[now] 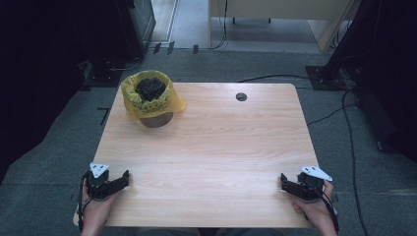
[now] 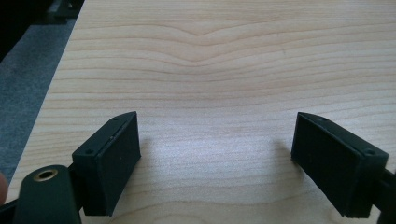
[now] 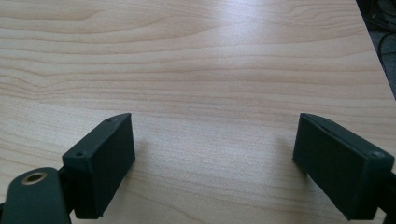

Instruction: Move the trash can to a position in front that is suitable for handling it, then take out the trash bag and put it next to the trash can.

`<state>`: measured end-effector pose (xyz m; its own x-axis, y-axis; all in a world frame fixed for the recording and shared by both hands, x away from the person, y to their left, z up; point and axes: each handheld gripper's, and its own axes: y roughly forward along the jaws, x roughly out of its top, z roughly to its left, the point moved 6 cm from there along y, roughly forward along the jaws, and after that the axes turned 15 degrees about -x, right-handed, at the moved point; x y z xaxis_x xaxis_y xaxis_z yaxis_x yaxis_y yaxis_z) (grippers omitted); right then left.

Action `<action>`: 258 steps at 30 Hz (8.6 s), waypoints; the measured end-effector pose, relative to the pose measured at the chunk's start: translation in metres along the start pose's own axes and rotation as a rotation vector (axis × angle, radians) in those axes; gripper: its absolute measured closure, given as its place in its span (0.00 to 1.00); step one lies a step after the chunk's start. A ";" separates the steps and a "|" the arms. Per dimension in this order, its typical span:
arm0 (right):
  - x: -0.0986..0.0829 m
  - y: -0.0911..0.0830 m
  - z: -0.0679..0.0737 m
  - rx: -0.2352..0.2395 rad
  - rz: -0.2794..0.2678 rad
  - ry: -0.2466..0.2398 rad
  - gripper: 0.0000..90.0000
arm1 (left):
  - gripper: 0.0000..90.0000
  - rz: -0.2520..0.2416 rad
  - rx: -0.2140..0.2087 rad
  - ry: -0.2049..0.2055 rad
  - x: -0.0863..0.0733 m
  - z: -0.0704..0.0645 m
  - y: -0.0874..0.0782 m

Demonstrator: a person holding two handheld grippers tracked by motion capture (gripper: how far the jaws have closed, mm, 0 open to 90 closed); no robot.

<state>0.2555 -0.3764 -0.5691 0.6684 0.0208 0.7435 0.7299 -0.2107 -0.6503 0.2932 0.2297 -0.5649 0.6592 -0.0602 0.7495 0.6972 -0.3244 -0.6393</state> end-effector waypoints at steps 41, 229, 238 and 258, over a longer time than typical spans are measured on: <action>0.133 0.045 0.208 0.191 -0.170 0.015 0.45 | 0.54 -0.154 0.003 -0.070 0.140 0.018 0.107; 0.005 -0.064 0.160 0.274 -0.205 0.005 0.73 | 0.85 0.007 -0.420 0.162 -0.017 -0.181 0.020; 0.016 -0.073 0.152 0.298 -0.212 0.006 0.25 | 0.29 -0.060 -0.434 0.135 -0.009 -0.171 0.011; 0.021 -0.079 0.146 0.336 -0.239 0.000 0.22 | 0.28 -0.011 -0.399 0.131 -0.017 -0.176 0.018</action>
<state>0.2327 -0.2167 -0.5242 0.4743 0.0307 0.8798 0.8707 0.1311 -0.4740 0.2449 0.0587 -0.5586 0.5931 -0.1661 0.7878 0.5233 -0.6641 -0.5339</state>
